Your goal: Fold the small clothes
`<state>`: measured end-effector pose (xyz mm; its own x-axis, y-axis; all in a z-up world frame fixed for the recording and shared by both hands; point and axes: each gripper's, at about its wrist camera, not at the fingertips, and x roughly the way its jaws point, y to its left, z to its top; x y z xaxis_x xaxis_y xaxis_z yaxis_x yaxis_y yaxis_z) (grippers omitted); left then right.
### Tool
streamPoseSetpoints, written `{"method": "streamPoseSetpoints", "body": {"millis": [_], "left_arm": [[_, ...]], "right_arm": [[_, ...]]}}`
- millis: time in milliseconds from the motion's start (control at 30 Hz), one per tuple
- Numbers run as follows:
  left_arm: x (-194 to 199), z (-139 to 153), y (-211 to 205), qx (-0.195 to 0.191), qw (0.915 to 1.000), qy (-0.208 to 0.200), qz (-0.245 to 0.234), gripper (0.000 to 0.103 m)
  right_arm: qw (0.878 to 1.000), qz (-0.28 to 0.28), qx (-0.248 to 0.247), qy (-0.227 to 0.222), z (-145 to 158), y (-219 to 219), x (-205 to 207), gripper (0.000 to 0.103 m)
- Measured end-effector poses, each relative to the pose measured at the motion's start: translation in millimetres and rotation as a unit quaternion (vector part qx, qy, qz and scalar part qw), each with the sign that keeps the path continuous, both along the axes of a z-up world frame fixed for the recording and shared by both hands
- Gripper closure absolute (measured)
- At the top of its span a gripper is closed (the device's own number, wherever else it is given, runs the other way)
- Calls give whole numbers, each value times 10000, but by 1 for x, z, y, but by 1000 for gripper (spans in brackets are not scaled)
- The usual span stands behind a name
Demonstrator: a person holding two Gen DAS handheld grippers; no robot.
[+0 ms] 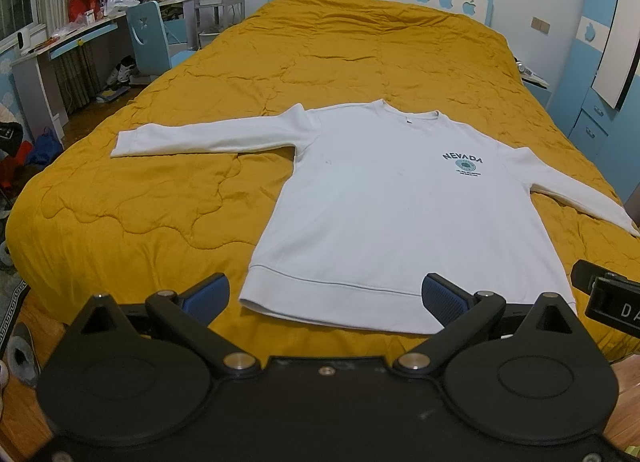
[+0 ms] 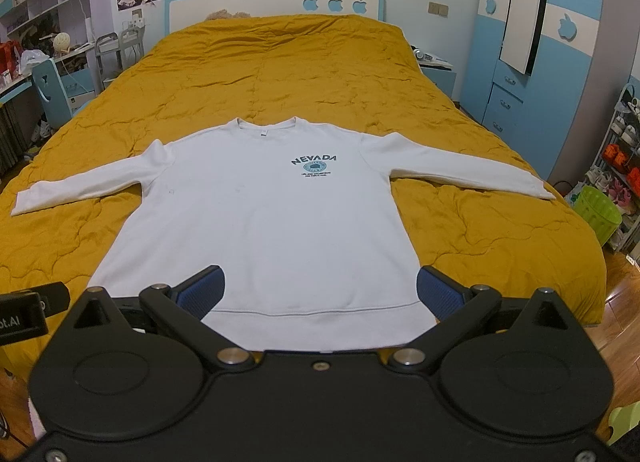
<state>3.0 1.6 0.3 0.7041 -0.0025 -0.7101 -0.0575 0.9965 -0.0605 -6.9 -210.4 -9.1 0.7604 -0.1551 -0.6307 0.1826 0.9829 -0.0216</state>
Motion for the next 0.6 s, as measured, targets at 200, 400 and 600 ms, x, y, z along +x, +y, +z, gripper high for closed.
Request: {"method": "streamPoseSetpoints", "body": {"millis": [200,400,600], "left_arm": [[0,0,0,-12,10000,1,-1,0],[0,-1,1,-19,10000,16,-4,0],[1,-2,2,-18,10000,29,-10,0]], "right_arm": [[10000,3,-2,6,1,-2,1,0],[10000,-7,4,12,-1,0,0,0],[10000,-9,1,19,-2,1,1,0]]}}
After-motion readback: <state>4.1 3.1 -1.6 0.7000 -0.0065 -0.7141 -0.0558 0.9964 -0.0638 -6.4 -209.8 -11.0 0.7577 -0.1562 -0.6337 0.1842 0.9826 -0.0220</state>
